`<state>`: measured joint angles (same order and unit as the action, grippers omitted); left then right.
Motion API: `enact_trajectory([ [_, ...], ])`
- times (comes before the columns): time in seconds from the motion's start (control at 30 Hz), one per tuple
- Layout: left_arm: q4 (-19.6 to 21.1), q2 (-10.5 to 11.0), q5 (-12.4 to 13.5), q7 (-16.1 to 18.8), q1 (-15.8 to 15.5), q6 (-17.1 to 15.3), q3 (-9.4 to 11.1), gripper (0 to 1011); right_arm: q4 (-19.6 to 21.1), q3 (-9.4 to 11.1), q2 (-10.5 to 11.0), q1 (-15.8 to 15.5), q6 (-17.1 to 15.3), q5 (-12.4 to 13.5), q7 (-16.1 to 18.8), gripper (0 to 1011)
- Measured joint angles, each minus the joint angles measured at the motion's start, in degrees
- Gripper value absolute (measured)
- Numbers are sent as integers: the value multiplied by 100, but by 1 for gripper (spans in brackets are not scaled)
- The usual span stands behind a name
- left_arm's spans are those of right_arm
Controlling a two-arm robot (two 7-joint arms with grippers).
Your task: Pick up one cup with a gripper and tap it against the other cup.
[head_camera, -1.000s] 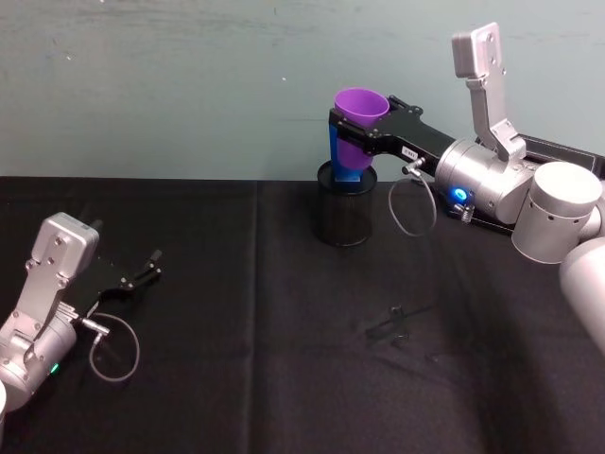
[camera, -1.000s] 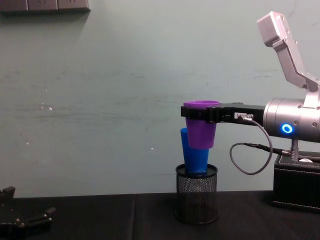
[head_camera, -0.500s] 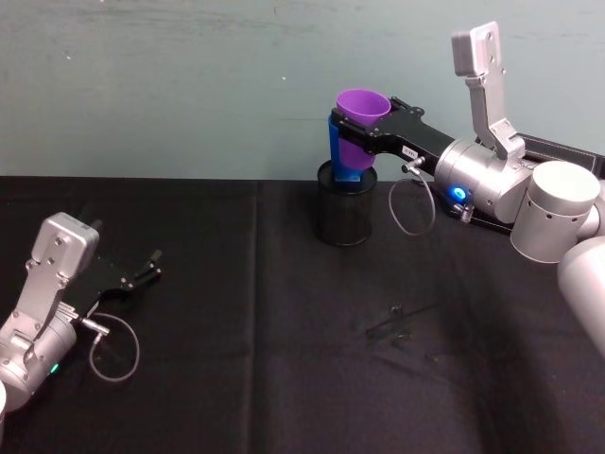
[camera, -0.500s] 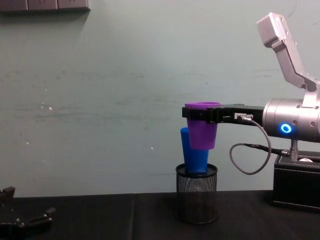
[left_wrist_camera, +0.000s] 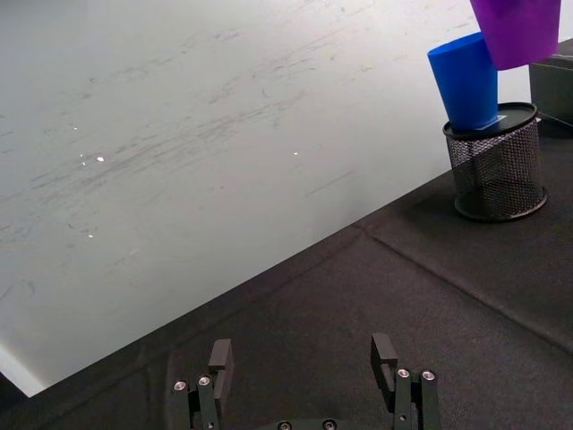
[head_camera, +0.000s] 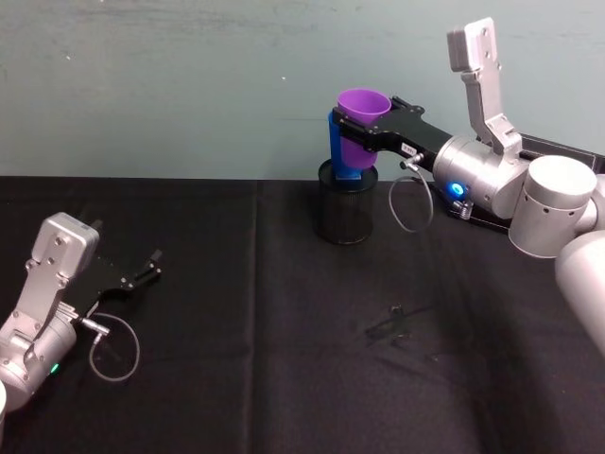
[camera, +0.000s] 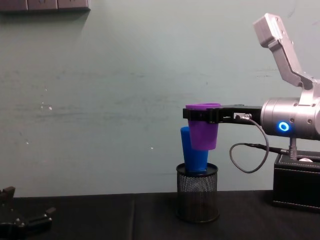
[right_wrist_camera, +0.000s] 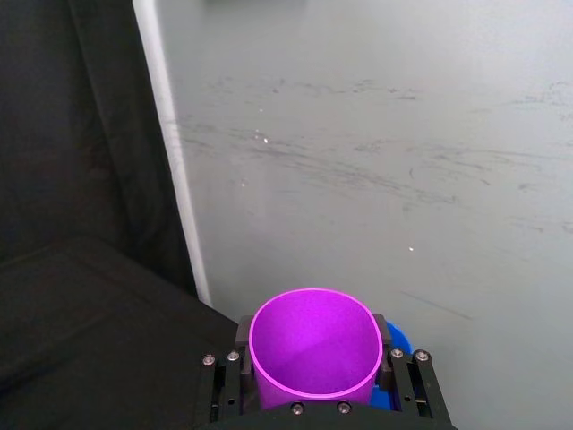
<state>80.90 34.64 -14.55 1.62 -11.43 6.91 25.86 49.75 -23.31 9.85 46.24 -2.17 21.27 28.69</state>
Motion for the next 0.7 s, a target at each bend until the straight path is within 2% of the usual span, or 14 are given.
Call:
enact_trajectory([
  [0.7,0,0,0,0,0,0,0,1011,-345,5,-120,195,138,-87,108,748],
])
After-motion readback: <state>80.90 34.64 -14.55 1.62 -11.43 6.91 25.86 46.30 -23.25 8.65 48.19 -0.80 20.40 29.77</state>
